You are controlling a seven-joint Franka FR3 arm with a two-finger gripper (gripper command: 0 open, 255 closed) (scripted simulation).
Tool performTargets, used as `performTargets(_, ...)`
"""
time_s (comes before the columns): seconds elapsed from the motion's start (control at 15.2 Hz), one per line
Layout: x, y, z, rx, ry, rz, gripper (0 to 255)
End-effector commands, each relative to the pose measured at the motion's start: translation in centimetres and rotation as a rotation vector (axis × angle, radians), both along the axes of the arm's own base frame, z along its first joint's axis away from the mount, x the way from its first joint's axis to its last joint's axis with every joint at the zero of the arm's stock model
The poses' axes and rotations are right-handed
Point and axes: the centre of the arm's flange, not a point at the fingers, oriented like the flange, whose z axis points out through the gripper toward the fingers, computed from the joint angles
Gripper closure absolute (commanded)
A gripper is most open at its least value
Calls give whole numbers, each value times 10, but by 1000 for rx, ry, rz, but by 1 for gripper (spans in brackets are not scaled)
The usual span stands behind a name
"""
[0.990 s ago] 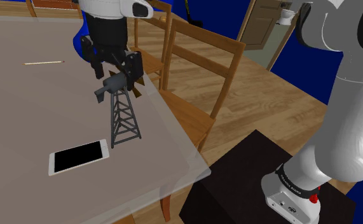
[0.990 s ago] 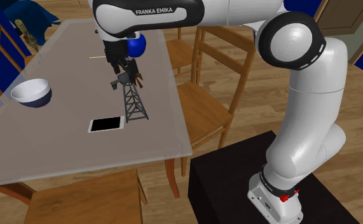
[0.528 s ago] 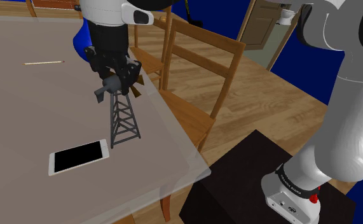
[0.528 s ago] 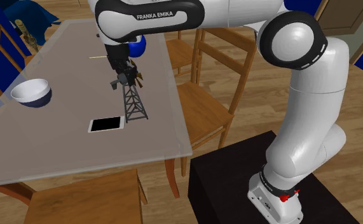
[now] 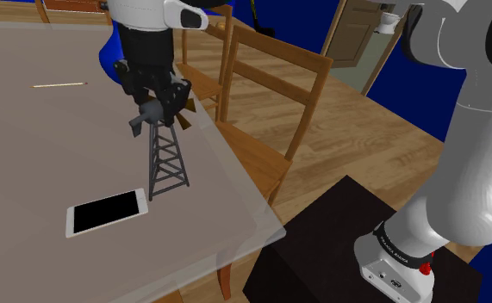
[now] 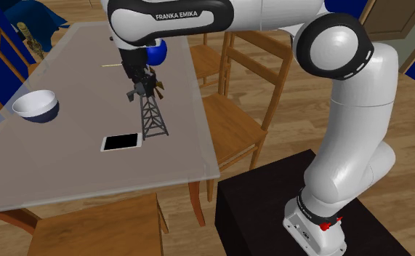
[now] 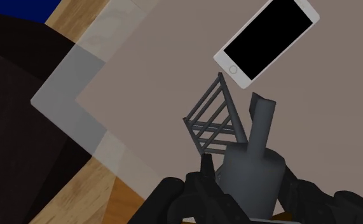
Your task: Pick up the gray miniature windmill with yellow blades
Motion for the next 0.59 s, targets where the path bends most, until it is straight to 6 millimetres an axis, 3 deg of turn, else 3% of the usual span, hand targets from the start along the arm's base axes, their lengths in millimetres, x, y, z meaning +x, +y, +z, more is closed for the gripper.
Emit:
performTargets(0.0,0,0,9,0,0,0,255)
performTargets(0.53,0,0,51,0,0,0,255)
